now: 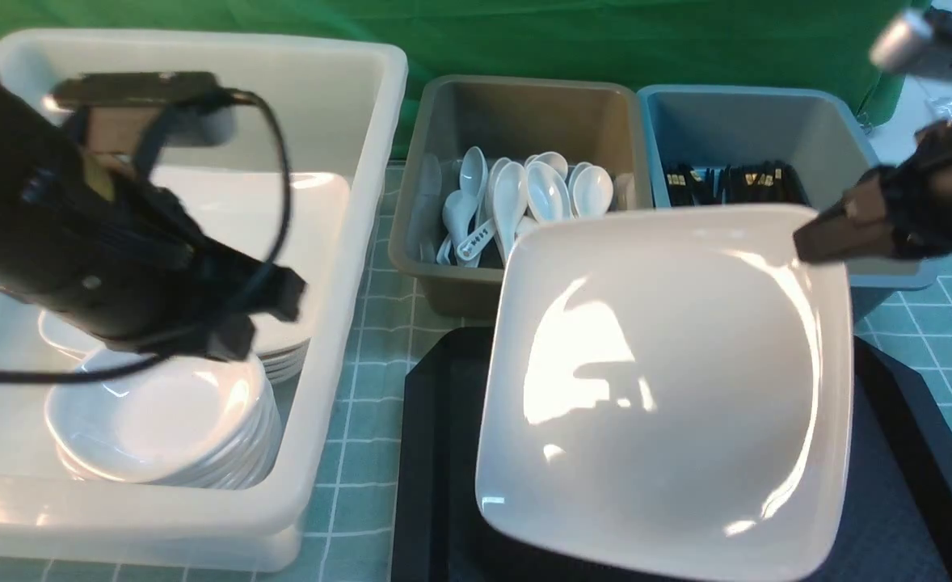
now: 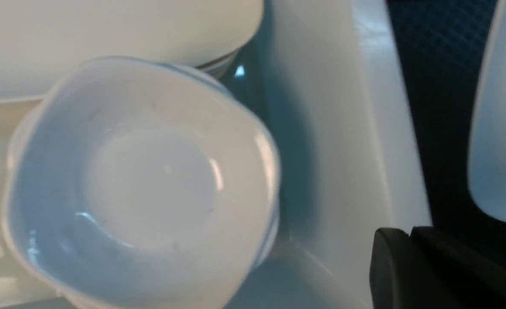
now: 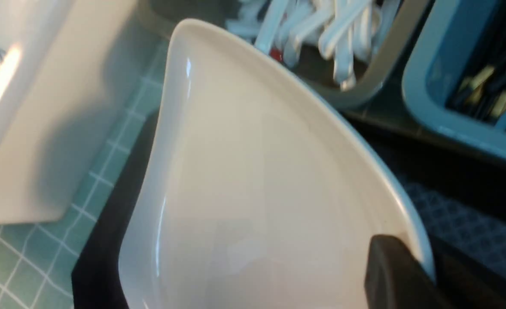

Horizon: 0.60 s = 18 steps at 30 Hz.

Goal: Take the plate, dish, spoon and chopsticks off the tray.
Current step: Use the right arm to put the plate into the large storage box on the left

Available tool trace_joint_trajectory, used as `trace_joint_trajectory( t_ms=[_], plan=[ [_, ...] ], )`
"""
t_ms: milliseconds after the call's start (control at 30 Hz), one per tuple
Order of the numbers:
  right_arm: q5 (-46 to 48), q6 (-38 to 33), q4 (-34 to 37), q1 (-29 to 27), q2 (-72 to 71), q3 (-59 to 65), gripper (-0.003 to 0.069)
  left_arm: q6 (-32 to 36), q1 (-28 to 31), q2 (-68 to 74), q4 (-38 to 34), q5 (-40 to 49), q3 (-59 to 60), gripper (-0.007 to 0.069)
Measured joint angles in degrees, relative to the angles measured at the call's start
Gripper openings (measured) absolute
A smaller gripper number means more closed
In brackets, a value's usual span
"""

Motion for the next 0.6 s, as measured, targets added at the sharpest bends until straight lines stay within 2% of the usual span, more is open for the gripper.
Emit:
trace_joint_trajectory(
  t_ms=[133,200,300,433,533,567,600],
  plan=[
    [0.33,2.25,0.45,0.69,0.22,-6.8,0.0055,2.93,10.7,0.0,-2.11,0.16,0.0,0.0014],
    [0.27,2.83,1.5,1.5,0.87,-10.51,0.0055,7.16,16.85,-0.08,-5.94,0.74,0.0,0.0014],
    [0.09,3.35,3.23,3.13,2.65,-15.61,0.0055,11.57,22.83,-0.79,-11.32,0.77,0.0,0.0014],
    [-0.97,5.35,5.29,7.42,7.75,-24.91,0.0055,16.44,30.18,-2.98,-16.97,-1.04,0.0,0.0014],
    [-2.23,6.64,5.48,10.25,11.93,-30.57,0.0055,18.11,32.45,-3.84,-19.19,-1.56,0.0,0.0014],
    [-3.58,8.07,5.62,13.41,17.69,-37.47,0.0055,19.15,33.57,-4.34,-20.92,-1.82,0.0,0.0014],
    [-3.71,8.33,5.62,13.7,18.26,-38.79,0.0055,19.18,33.57,-4.44,-20.92,-1.83,0.0,0.0014]
  ],
)
